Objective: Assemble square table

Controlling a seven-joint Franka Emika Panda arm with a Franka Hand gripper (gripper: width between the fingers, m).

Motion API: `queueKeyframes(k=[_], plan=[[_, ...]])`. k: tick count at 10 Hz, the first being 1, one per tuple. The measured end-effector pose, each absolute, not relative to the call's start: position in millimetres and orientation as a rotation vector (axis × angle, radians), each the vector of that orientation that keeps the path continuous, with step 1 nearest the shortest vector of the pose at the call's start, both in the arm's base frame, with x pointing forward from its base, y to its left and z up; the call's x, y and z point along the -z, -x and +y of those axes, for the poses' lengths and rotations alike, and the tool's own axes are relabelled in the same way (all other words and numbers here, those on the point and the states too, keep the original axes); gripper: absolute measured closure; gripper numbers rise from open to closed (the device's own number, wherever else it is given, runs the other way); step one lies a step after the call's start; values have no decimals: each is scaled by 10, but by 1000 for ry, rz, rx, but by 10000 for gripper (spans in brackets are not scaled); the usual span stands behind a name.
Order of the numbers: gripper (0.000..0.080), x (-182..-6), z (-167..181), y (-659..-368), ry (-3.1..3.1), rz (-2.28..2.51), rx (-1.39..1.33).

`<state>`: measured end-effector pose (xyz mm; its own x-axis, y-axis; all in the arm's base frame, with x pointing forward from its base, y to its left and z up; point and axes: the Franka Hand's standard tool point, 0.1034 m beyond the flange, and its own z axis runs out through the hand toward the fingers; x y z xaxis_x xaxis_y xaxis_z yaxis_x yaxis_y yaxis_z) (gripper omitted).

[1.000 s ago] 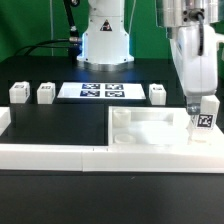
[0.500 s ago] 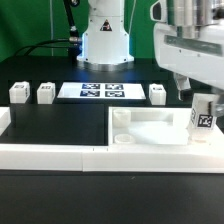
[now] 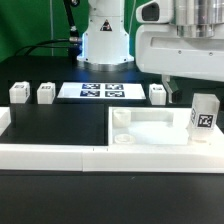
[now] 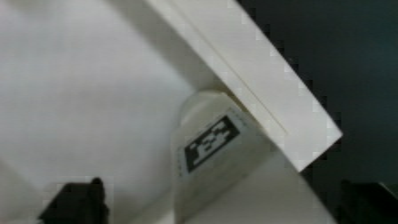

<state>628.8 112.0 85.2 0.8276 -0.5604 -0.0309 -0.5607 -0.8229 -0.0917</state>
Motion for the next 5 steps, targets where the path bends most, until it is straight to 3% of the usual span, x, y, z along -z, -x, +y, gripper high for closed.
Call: queueKeyframes(k=[2,5], plan=[[150,-858,1044,-6339,3008,475,31],[150,-851,1039,-6339,3007,477,34]])
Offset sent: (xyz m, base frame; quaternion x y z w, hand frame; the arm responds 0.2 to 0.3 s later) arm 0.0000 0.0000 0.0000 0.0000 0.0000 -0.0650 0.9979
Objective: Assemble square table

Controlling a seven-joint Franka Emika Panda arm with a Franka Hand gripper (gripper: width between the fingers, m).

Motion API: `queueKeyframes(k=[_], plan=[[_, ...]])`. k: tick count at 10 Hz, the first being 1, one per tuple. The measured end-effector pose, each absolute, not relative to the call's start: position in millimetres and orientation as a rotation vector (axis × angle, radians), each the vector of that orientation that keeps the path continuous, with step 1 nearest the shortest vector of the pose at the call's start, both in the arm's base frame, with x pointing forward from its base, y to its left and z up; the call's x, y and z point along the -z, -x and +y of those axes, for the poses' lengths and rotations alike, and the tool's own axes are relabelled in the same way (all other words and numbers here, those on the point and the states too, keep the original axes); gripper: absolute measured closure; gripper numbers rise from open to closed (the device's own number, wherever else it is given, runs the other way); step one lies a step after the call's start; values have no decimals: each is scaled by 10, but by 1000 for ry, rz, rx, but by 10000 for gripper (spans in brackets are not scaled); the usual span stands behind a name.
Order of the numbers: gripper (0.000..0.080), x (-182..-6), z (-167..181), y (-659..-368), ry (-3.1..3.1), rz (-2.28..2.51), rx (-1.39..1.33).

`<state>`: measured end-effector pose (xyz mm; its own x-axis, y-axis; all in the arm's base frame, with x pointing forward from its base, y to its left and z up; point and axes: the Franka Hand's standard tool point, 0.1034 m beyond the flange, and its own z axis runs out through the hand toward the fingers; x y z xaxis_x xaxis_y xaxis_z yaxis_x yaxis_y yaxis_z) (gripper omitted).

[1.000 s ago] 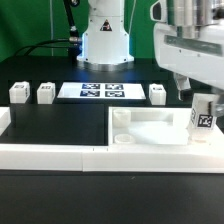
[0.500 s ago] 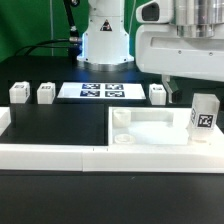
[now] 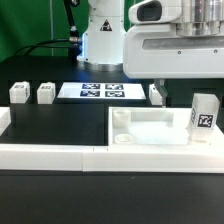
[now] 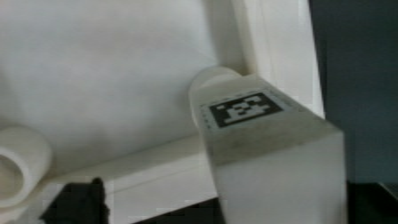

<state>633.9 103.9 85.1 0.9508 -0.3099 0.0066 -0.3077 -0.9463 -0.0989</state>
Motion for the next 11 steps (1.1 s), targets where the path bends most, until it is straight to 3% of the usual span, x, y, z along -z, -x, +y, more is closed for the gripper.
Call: queueKeyframes(k=[2,3,4,7,11], plan=[[407,-851,1043,-6339,2980,607,27],[407,-851,1047,-6338,2957,702,21],[509,-851,1049,-6338,2931,802,15],[509,-846,1040,-6338,2822,1124,-5],[509,-826,1114,-6311,2241,2055,-67]])
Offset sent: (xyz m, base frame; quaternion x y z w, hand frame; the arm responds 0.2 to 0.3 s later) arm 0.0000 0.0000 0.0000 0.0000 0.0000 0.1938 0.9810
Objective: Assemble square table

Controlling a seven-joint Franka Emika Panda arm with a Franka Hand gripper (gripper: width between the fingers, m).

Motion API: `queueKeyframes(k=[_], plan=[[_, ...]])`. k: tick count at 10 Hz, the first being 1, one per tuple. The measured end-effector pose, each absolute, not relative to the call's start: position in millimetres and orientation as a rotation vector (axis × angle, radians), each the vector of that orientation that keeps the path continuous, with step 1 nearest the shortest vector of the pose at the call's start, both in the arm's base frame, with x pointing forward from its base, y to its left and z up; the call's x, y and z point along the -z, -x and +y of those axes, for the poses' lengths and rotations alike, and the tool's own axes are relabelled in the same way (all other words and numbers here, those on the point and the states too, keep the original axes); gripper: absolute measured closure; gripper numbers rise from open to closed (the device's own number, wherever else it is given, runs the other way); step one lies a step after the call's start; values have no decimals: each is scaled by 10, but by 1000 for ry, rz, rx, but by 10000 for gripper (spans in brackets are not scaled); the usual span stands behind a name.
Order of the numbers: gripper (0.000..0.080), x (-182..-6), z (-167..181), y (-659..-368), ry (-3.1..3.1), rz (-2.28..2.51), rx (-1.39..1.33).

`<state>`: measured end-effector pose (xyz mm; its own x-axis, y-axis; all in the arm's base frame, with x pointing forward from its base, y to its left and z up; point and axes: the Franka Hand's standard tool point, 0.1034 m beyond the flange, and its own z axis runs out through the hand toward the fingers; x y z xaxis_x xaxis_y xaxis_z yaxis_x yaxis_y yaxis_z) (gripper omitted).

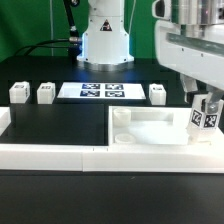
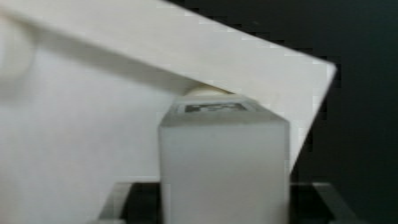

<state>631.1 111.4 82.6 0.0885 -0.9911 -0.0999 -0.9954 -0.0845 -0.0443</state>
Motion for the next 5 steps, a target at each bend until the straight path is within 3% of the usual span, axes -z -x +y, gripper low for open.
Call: queueKeyframes(k=[4,5], plan=[[509,-815,1099,-6295,2000,2242,-114],[332,-809,1106,-6291,2005,2240,-114]])
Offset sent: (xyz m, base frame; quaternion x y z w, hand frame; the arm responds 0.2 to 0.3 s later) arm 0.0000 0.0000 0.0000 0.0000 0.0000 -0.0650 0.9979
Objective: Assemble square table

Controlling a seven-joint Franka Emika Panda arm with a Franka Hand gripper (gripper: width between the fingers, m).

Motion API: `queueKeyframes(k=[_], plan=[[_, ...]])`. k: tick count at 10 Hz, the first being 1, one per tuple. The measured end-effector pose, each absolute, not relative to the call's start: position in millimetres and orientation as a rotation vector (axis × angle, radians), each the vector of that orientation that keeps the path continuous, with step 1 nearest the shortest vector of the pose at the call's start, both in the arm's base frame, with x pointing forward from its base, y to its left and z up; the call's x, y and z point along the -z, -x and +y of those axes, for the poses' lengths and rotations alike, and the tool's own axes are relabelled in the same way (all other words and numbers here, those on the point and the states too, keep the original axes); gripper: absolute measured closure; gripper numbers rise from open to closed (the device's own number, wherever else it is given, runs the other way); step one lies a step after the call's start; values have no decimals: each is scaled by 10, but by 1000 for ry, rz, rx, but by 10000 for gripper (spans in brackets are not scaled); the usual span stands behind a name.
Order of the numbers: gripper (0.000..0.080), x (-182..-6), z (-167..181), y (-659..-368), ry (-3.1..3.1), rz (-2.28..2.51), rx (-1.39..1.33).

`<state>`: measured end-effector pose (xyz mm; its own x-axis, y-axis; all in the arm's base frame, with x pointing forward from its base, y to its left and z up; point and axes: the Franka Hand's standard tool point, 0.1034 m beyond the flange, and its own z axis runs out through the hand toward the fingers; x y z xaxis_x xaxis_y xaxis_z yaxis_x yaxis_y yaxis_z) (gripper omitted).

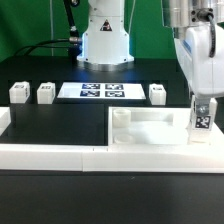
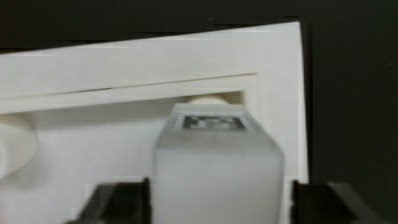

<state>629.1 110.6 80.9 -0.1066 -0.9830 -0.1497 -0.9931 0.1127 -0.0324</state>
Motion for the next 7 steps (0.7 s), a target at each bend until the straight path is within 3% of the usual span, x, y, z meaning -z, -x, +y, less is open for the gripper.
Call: queueKeyframes(k=[1,2,3,7], plan=[[332,-780,1145,-6255,2178,2098,-97],[193,-780,1220,-6264,2392,1876,-68],[161,-805,1273,-6313,2516,1704,-53],[151,-796,1238,-6314,2743,1303,-27]])
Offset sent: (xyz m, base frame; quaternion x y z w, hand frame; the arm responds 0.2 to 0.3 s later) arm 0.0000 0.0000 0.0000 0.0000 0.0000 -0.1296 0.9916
